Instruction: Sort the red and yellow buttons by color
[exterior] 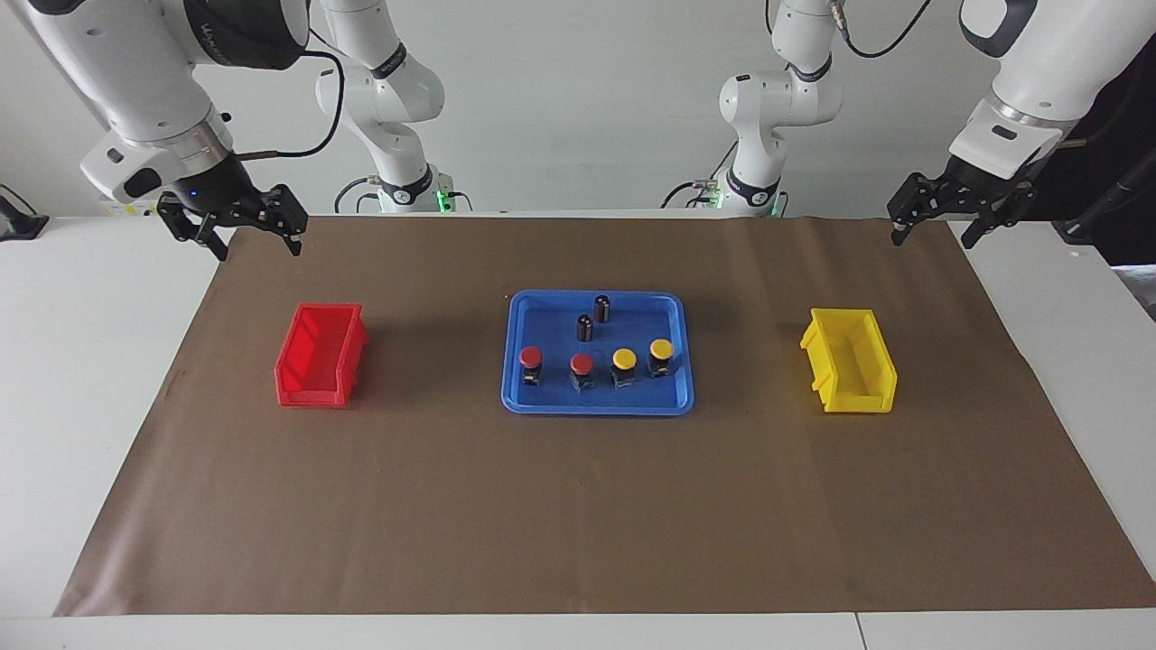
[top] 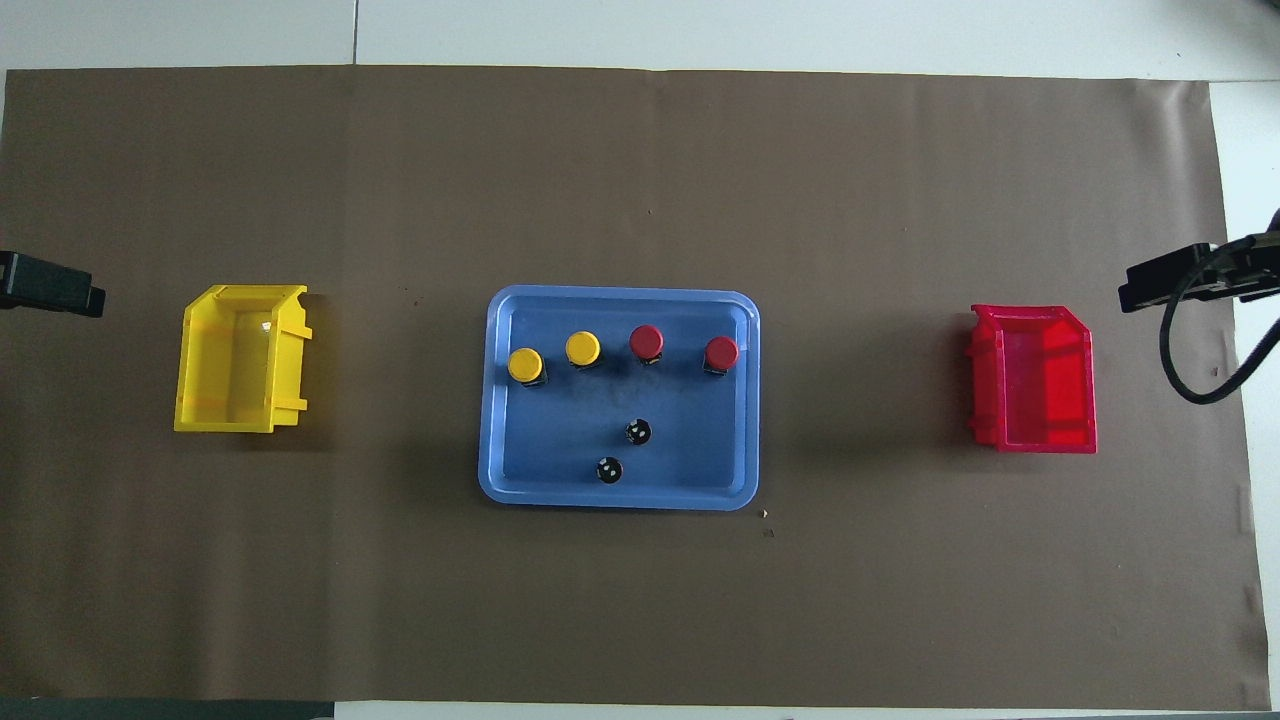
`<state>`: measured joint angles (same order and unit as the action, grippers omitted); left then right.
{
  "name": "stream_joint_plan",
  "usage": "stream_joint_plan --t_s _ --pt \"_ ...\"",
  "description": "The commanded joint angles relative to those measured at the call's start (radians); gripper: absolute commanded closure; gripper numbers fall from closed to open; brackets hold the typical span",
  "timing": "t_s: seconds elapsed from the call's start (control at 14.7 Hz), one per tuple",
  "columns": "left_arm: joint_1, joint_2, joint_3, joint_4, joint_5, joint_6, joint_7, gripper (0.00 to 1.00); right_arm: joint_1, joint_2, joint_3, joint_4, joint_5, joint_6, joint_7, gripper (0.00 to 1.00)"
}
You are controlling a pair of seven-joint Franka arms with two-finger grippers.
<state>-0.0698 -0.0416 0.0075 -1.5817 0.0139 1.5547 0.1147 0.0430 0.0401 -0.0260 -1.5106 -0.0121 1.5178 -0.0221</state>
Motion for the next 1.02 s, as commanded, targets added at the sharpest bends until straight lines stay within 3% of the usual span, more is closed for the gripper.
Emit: stream_joint_plan --t_s 0.0,0.14,0.27,0.48,0.61,0.95 --pt "0.007 -0.029 0.0 -0.029 -0.012 -0.007 0.003 0.0 0.128 0.156 0.023 0.187 -0.005 -0.048 0.176 0.0" --pt "0.007 -0.029 0.0 -0.029 -0.012 -0.007 0.003 0.0 0.254 0.208 0.024 0.188 0.012 0.06 0.385 0.0" --pt "0.007 -0.029 0.0 -0.029 -0.012 -0.007 0.003 0.0 0.36 0.25 0.024 0.121 0.007 0.192 0.531 0.0" --pt "0.007 -0.029 0.0 -0.029 -0.012 -0.007 0.003 0.0 0.388 0.164 0.028 -0.188 0.012 0.471 0.559 0.0" --pt "0.007 -0.029 0.0 -0.029 -0.012 -0.007 0.003 0.0 0.402 0.133 0.031 -0.317 0.015 0.582 0.602 0.0" --pt "0.007 -0.027 0.0 -0.029 -0.012 -0.007 0.003 0.0 0.448 0.214 0.031 -0.341 0.018 0.659 0.611 0.0"
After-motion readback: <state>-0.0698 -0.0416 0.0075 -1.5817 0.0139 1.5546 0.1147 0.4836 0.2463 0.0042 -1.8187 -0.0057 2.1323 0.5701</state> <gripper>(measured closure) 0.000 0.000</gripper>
